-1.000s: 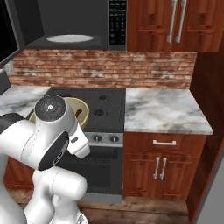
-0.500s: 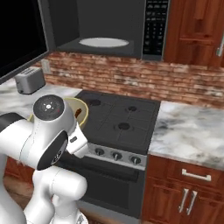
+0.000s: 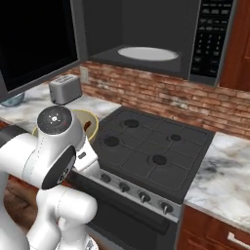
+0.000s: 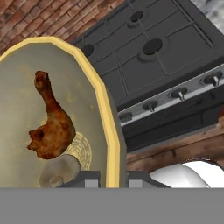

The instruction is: Place the bowl containing the garlic and chicken drumstick in the microwave. Close the microwave door and press the start button to microwave the meal.

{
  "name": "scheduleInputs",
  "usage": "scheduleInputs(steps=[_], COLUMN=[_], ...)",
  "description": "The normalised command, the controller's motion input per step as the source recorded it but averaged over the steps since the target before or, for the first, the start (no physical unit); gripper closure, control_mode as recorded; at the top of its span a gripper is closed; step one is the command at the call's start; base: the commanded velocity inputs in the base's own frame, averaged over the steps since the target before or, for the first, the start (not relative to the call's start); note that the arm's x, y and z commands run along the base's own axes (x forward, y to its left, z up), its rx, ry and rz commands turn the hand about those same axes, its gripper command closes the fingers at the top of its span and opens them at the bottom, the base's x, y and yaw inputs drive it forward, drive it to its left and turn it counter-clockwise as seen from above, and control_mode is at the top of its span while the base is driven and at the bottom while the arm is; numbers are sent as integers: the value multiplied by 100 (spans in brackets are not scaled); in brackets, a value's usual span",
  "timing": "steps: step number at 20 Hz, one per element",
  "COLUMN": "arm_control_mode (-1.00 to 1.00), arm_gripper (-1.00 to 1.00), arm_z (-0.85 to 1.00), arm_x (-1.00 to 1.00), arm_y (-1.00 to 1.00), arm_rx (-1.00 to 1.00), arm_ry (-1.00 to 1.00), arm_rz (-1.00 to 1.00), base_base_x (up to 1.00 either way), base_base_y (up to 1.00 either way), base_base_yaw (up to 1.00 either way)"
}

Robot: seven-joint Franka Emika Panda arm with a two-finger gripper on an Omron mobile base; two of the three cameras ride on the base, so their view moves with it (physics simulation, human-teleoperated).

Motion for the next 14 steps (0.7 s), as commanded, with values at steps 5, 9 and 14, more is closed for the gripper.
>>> scheduleInputs(steps=[5,9,14], arm_control_mode=[100,100,100], arm_gripper=[100,100,100], arm_z=[0,0,0], arm_x=[0,0,0], arm_y=[0,0,0], arm_rx=[0,0,0], arm_ry=[0,0,0], arm_rz=[0,0,0], base_base_x=[39,31,34], base_base_y=[-28,-49,-41], base_base_yaw=[34,18,10])
